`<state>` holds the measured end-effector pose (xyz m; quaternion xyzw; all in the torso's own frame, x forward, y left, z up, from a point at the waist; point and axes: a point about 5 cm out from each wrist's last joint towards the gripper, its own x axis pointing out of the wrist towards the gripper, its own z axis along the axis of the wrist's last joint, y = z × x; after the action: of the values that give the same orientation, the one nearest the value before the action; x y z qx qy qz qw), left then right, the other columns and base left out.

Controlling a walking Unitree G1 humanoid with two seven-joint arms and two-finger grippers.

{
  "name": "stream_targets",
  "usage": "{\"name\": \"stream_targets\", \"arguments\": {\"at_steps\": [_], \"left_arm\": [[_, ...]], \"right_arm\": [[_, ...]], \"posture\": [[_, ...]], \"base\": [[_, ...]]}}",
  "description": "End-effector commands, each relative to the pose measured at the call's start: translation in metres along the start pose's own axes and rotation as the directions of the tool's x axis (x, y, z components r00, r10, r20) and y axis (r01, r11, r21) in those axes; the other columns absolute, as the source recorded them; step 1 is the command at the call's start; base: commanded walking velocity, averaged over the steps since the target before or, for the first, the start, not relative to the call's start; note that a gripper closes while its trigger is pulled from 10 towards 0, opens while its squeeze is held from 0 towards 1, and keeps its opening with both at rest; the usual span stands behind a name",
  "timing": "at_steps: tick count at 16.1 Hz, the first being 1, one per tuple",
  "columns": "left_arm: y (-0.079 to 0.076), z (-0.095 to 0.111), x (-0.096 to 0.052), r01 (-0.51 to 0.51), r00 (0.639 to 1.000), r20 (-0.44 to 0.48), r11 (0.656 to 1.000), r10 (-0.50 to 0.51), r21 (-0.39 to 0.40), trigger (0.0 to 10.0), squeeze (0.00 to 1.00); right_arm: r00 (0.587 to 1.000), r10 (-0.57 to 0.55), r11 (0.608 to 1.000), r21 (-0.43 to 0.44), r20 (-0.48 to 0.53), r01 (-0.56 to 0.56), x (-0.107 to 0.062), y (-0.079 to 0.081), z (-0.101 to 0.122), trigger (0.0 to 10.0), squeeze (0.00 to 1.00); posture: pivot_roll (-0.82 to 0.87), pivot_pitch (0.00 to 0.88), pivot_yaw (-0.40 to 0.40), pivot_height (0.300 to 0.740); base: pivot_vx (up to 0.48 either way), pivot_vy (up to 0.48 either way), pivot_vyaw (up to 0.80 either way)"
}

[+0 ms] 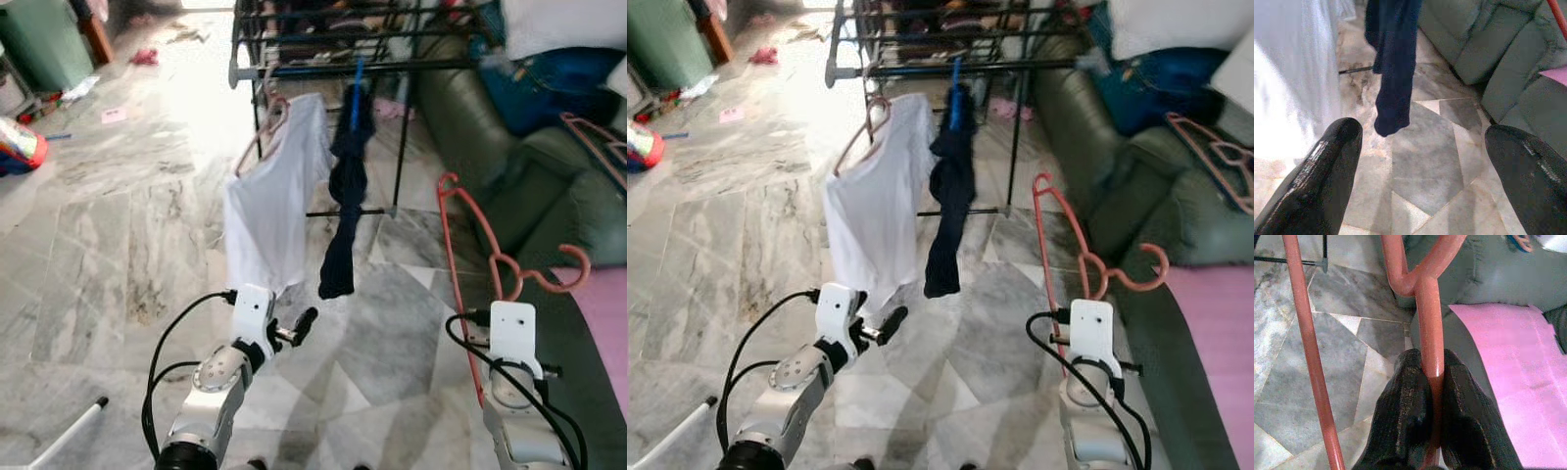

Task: Hang hanger

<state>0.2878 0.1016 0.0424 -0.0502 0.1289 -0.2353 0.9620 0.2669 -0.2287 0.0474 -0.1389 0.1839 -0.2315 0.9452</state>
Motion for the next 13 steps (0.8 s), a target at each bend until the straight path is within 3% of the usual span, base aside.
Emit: {"name": "stream_targets", "arguments": {"at_steps": [1, 13], "left_arm": [[0.002, -0.0041, -0.0021, -0.002, 1.0, -0.01, 1.0, 0.002, -0.003, 10.0, 0.0], [0.0005, -0.0084, -0.0001, 0.015, 1.0, -0.026, 1.0, -0.015, 0.007, 10.0, 0.0]], "right_arm": [[1.0, -0.005, 1.0, -0.02, -0.023, 0.004, -0.0002, -0.0003, -0.0056, 10.0, 0.0], [0.995, -0.053, 0.995, -0.089, -0.079, 0.045, 0.002, -0.0065, -0.0154, 10.0, 0.0]], "posture": [[0.02, 0.174, 0.009, 0.74], [0.02, 0.165, 0.004, 0.74]], "base": [[0.424, 0.0, 0.0], [0.433, 0.0, 0.0]]}}
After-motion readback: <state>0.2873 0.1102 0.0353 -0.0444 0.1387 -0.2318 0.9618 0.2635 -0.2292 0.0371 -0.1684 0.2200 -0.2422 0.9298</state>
